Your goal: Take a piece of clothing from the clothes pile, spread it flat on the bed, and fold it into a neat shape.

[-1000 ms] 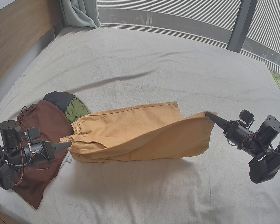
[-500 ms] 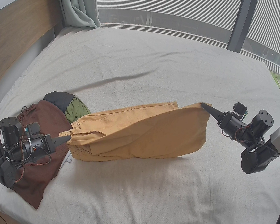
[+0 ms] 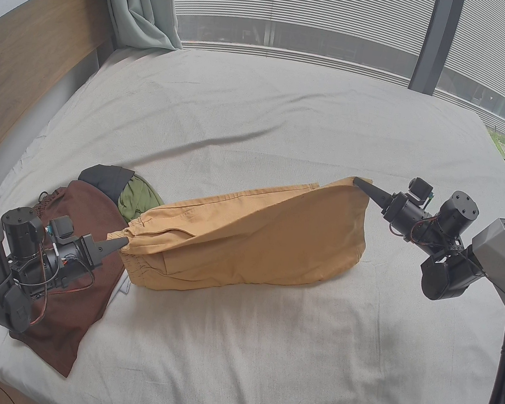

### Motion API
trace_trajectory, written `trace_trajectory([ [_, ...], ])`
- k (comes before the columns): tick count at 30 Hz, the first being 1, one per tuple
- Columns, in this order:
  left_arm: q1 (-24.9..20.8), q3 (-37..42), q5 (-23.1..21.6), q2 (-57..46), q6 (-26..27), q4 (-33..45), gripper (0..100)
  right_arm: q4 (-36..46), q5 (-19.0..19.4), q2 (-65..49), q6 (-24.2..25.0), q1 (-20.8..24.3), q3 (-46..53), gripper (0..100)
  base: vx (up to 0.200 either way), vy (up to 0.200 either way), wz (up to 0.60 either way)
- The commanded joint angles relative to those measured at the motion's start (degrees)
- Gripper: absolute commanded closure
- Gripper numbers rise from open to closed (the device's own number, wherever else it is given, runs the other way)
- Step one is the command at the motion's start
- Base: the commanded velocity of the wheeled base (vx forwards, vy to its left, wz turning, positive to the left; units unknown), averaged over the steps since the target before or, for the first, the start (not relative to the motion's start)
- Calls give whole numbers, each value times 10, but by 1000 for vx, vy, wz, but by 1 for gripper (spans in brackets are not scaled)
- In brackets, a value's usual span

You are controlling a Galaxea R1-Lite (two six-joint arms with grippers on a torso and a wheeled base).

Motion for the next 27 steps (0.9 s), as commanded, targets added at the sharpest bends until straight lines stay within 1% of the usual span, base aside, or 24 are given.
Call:
trace_trajectory([
  [1, 0, -9, 8, 17, 0, 0, 100, 10, 0, 28, -1, 0, -33, 100, 0, 0, 0],
  [7, 0, -16, 13, 28, -1, 0, 100, 31, -1, 44, 0, 2, -65, 100, 0, 0, 0],
  [8, -1, -24, 15, 37, -2, 0, 100, 39, -1, 61, -1, 2, -92, 100, 0, 0, 0],
  [13, -5, -36, 32, 50, -11, 0, 100, 58, -1, 76, -1, 2, -121, 100, 0, 0, 0],
  [17, -6, -60, 50, 63, -21, 0, 100, 74, -1, 85, -1, 2, -141, 100, 0, 0, 0],
  [27, -7, -87, 52, 86, -23, -1, 100, 101, -1, 111, -1, 0, -186, 100, 0, 0, 0],
])
